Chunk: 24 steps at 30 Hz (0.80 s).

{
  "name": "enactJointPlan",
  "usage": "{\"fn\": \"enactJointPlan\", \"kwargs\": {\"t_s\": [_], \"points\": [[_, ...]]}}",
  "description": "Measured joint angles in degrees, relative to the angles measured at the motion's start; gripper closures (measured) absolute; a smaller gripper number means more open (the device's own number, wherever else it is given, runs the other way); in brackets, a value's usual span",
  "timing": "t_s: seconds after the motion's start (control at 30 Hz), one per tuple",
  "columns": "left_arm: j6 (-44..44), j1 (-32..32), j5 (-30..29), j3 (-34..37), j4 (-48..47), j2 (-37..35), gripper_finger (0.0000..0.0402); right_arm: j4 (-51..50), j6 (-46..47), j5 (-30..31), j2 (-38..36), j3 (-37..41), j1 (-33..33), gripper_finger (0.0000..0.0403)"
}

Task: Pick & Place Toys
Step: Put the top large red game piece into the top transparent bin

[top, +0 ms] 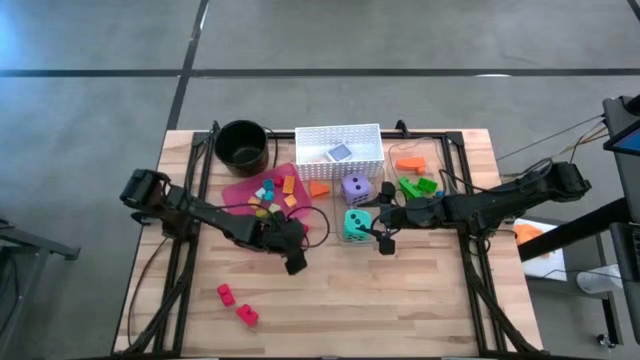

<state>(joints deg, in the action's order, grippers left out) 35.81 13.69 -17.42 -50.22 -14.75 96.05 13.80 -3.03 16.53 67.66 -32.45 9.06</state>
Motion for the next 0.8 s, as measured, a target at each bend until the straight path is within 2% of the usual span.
{"fn": "enactJointPlan", "kwargs": {"t_s": [0.1, 0.3, 0.43, 0.6, 0.73, 0.8], "points": [[2.4, 0.6, -3.7, 0.0, -2.4, 0.0, 0.0126, 0.1, 0.0, 0.0, 0.0, 0.0, 0.0, 0.0109], [10.5, 0.6, -5.5, 0.0, -6.7, 0.0, 0.0126, 0.0, 0.0, 0.0, 0.0, 0.0, 0.0, 0.0109], [11.2, 0.6, -8.9, 0.4, -5.0, 0.0, 0.0126, 0.0, 0.0, 0.0, 0.0, 0.0, 0.0, 0.0109], [12.8, 0.1, -9.1, 1.2, -4.0, 0.2, 0.0126, 0.0, 0.0, 0.0, 0.0, 0.0, 0.0, 0.0109], [20.0, -0.1, -9.6, 1.7, -4.1, 0.2, 0.0127, 0.0, 0.0, 0.0, 0.0, 0.0, 0.0, 0.0109], [21.0, -0.1, -9.6, 1.7, -4.2, 0.1, 0.0133, 0.0, 0.0, 0.0, 0.0, 0.0, 0.0, 0.0109]]}}
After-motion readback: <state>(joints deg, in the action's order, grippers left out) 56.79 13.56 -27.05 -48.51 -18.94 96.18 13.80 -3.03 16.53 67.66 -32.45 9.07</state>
